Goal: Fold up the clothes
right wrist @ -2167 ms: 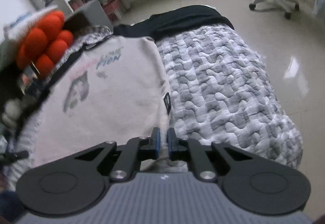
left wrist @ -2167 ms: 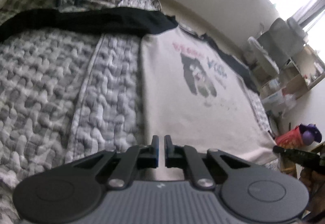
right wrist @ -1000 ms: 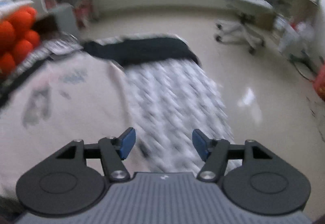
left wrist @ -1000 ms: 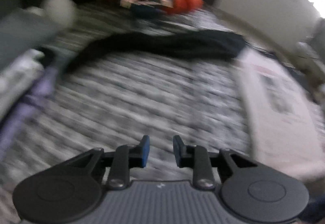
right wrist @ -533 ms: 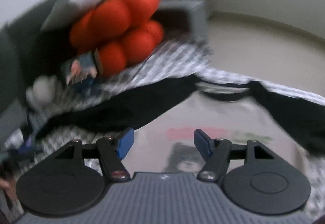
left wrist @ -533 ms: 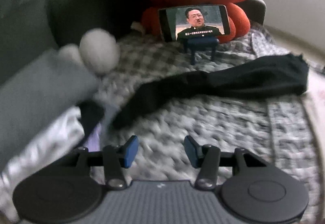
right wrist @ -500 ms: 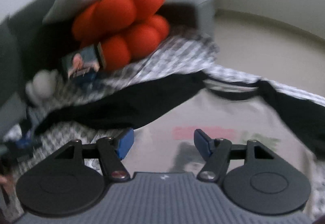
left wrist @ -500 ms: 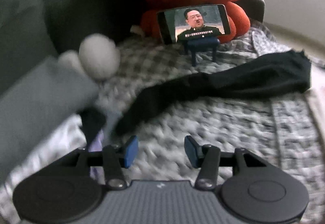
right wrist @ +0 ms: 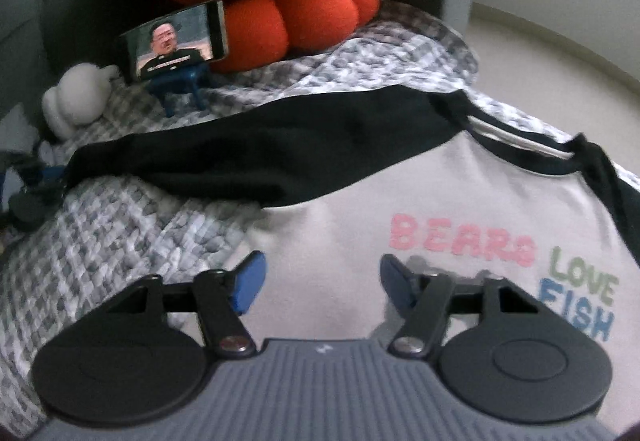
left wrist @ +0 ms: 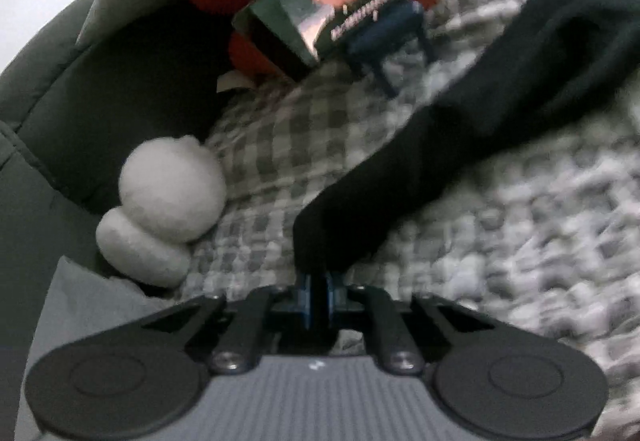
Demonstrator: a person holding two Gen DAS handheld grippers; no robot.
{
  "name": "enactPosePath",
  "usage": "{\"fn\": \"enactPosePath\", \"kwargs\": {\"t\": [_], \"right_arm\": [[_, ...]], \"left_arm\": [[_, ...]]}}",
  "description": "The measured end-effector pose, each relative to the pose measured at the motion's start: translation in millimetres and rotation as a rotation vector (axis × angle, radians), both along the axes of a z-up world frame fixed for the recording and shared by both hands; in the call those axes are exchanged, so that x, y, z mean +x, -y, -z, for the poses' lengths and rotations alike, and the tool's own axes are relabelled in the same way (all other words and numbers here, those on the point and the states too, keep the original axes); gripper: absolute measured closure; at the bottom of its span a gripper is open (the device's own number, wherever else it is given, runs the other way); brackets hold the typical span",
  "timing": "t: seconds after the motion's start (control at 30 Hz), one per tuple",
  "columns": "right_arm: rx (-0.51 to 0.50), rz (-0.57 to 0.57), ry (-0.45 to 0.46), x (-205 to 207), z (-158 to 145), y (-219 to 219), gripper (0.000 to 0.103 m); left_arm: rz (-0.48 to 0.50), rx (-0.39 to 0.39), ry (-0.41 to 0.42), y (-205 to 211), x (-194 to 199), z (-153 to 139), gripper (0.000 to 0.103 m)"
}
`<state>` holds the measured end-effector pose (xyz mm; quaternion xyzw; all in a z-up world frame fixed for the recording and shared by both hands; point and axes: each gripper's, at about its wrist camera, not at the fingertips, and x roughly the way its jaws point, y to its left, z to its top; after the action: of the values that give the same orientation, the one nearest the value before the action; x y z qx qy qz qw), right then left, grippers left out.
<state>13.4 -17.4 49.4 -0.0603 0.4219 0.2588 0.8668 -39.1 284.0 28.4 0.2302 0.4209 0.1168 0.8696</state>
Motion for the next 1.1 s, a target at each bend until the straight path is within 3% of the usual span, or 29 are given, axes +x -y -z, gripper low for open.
{"fn": "enactPosePath", "kwargs": {"t": [0.03, 0.07, 0.17, 0.3, 0.47, 0.6, 0.73, 0.8, 0.83, 0.87, 0.9, 1.1], "right_arm": [[0.012, -0.002, 0.000, 0.8, -0.5, -0.5, 0.055], [0.024, -0.003, 0.001, 1.5, -1.2, -0.8, 0.058], [0.050, -0.009, 0.006, 3.3, -2.0, -3.6, 0.058], [0.052, -0.030, 0.027, 3.8, 0.4, -12.4, 0.058], [0.054, -0.055, 0.053, 4.3, 3.5, -23.5, 0.056], [0.024, -0.066, 0.072, 5.4, 8.4, -21.6, 0.055], [0.026, -0.080, 0.087, 6.7, 11.3, -21.2, 0.055], [0.024, -0.091, 0.100, 6.0, 12.1, -22.8, 0.055], [0.021, -0.097, 0.103, 5.2, 12.1, -24.2, 0.055], [0.018, -0.103, 0.107, 4.4, 12.2, -25.7, 0.055], [0.017, -0.105, 0.109, 4.1, 11.7, -26.5, 0.055], [0.030, -0.096, 0.109, 5.3, 9.2, -26.6, 0.055]], "left_arm": [[0.014, -0.056, 0.023, -2.4, -3.9, -17.9, 0.096], [0.027, -0.127, 0.051, -6.6, -9.0, -39.0, 0.096], [0.052, -0.289, 0.137, -24.9, -19.0, -102.8, 0.096], [-0.013, -0.302, 0.156, -53.8, -1.5, -145.6, 0.095], [0.001, -0.216, 0.005, -65.9, 21.2, -130.9, 0.088], [0.004, -0.197, -0.016, -71.8, 18.0, -122.5, 0.088], [-0.011, -0.367, 0.015, -86.5, 13.7, -127.9, 0.088], [-0.003, -0.386, 0.024, -81.8, 10.2, -125.8, 0.087], [0.003, -0.372, 0.018, -77.4, 9.1, -121.9, 0.079], [0.009, -0.352, 0.012, -72.7, 8.2, -117.1, 0.060], [0.008, -0.342, 0.004, -69.4, 7.9, -110.9, 0.053], [-0.089, -0.366, -0.035, -60.1, 11.8, -68.2, 0.050]]}}
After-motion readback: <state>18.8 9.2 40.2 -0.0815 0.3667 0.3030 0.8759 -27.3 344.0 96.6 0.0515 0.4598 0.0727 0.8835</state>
